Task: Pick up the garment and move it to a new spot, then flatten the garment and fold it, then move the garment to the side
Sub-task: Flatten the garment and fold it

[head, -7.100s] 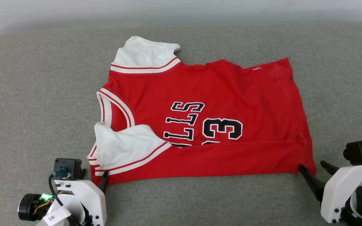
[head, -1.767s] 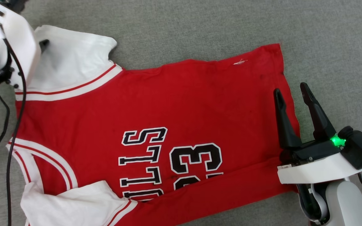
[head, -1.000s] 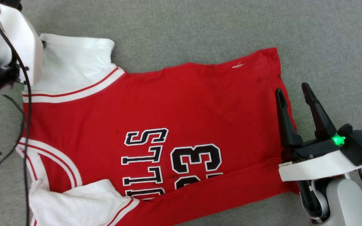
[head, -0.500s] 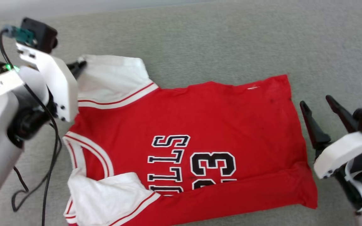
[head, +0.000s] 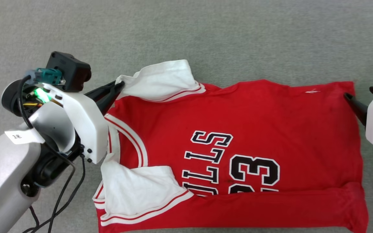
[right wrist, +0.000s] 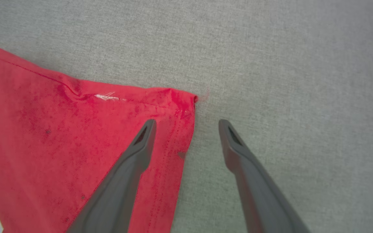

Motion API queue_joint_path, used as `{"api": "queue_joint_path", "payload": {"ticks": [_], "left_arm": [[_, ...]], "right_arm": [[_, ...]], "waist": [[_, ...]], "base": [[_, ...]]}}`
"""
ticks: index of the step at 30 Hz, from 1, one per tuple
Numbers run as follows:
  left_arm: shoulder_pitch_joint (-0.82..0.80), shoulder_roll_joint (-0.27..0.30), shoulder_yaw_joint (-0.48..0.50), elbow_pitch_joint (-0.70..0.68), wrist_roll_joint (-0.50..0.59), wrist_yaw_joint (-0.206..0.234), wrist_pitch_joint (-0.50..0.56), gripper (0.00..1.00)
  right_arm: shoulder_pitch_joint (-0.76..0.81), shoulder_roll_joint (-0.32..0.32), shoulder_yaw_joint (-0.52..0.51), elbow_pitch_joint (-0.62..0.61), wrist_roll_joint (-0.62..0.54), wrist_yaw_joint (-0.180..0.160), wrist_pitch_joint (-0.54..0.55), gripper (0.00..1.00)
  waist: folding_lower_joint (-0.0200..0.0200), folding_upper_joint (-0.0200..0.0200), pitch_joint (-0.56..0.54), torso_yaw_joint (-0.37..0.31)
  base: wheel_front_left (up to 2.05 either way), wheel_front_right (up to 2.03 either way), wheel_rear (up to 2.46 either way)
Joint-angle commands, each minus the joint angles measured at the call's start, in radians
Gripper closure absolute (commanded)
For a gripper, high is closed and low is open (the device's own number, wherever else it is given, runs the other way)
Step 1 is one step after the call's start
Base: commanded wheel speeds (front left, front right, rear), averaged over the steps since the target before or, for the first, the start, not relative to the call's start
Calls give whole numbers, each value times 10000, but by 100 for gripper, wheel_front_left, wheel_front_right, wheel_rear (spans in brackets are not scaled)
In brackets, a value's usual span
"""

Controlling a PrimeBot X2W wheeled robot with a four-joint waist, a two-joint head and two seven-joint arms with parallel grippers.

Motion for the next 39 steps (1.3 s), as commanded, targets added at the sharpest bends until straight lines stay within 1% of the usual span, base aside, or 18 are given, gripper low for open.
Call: {"api": "queue_joint_path", "payload": {"ticks": [1,6,11,17,18,19,20,22,23,24,25,30,35,39], "left_arm": [[121,-67,-37,-117,80,71,-69,100],[133,-198,-101,-380,232,78,-241,100],[102,-320,-199,-496,344,67,-338,100],[185,-397,-278,-504,292,119,-384,100],[188,-429,-293,-486,301,121,-403,100],[213,-447,-323,-460,293,110,-410,100],[233,-459,-338,-432,289,98,-425,100],[285,-477,-346,-346,280,124,-451,100],[285,-477,-346,-346,280,124,-451,100],[351,-472,-302,-263,265,182,-523,100],[387,-471,-273,-201,248,212,-587,100],[707,-425,-171,80,132,376,-809,100],[1168,-328,-80,247,-36,561,-1041,100],[1497,-268,-39,250,-140,708,-1178,100]], "right_arm": [[-203,-152,69,137,-19,-9,100,0],[-627,-348,472,730,-157,-10,270,0],[-686,-477,1042,1238,-284,-9,292,0],[-507,-393,1566,1762,-134,7,195,0],[-492,-414,1627,1859,-120,7,134,20],[-488,-432,1669,1949,-103,7,85,64],[-508,-458,1678,2026,-113,7,-53,100],[-599,-464,1541,2167,-104,-9,-434,100],[-599,-464,1541,2167,-104,-9,-434,100],[-661,-432,1396,2255,-33,-10,-885,100],[-678,-384,1325,2296,19,-10,-1091,100],[-464,34,823,2472,566,-10,-1939,100],[12,308,503,2241,1041,-10,-2527,100],[464,376,311,2093,1241,-10,-2797,100]], "waist": [[1,-1,241,260],[1,-1,483,567],[1,-1,616,781],[1,-1,703,908],[1,-1,709,920],[1,-1,707,925],[1,-1,693,926],[1,-1,619,911],[1,-1,619,911],[1,-1,500,870],[1,-1,425,843],[1,-1,-99,673],[1,-1,-730,489],[1,-1,-1117,404]], "base": [[0,0,0],[0,0,0],[0,0,0],[0,0,0],[0,0,0],[0,0,0],[0,0,0],[0,0,0],[0,0,0],[0,0,0],[0,0,0],[0,0,0],[0,0,0],[0,0,0]]}}
